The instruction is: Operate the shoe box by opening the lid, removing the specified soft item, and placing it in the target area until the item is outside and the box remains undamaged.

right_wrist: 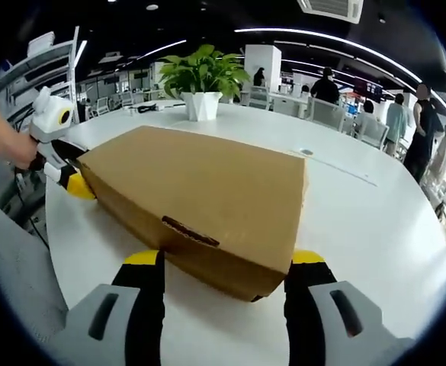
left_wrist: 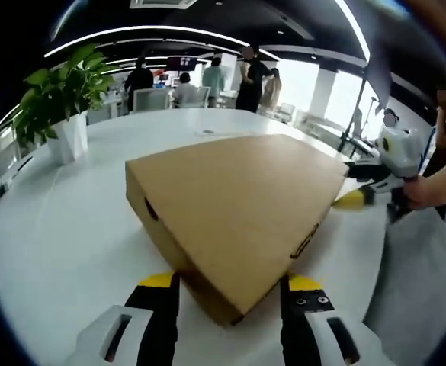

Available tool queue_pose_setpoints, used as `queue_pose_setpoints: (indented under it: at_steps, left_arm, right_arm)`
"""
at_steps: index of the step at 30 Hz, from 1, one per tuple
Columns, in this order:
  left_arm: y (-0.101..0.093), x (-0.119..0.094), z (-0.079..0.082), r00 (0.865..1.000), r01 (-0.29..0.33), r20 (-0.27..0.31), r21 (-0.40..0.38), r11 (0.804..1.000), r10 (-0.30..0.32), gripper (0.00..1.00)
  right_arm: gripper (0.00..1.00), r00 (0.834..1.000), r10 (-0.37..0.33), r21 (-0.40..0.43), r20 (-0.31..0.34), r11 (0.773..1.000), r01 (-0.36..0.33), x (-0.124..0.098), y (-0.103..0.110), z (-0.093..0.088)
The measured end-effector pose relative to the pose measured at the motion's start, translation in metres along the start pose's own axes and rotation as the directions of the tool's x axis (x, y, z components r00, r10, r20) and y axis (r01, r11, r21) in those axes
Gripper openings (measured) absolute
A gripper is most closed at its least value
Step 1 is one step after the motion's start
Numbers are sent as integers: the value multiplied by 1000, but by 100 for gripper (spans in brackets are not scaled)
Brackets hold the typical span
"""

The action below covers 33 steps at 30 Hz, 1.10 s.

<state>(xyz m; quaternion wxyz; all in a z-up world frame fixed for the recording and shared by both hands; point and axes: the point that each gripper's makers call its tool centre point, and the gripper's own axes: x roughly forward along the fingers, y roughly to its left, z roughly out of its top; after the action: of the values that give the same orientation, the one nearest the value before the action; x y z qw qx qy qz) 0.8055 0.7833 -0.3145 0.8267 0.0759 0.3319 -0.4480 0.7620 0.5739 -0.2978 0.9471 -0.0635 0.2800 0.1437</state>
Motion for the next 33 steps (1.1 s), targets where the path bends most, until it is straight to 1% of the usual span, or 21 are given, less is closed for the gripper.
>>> queue_pose_setpoints:
  at_steps: [13, 15, 21, 23, 25, 28, 33]
  left_arm:
    - [34, -15, -5, 999, 43, -13, 38, 998, -42, 53]
    - [34, -17, -6, 999, 46, -14, 47, 998, -45, 53]
    - [46, -23, -9, 998, 57, -14, 54, 997, -56, 53]
    - [46, -24, -9, 998, 59, -15, 57, 997, -58, 53]
    - [52, -28, -11, 998, 60, -17, 60, 996, -59, 53]
    - [54, -30, -12, 998, 56, -16, 60, 997, -56, 52]
    - [58, -31, -13, 998, 54, -14, 65, 996, -54, 52]
  right_arm:
    - [59, 999, -40, 35, 8, 999, 40, 10, 30, 9]
    - [59, 999, -45, 39, 9, 998, 44, 12, 34, 10]
    - [58, 998, -56, 51, 7, 997, 55, 17, 43, 13]
    - [58, 998, -58, 54, 6, 997, 57, 18, 48, 14]
    - [58, 998, -58, 56, 5, 997, 58, 20, 50, 14]
    - [58, 998, -58, 57, 8, 997, 58, 21, 55, 15]
    - [58, 998, -62, 54, 12, 997, 61, 21, 56, 17]
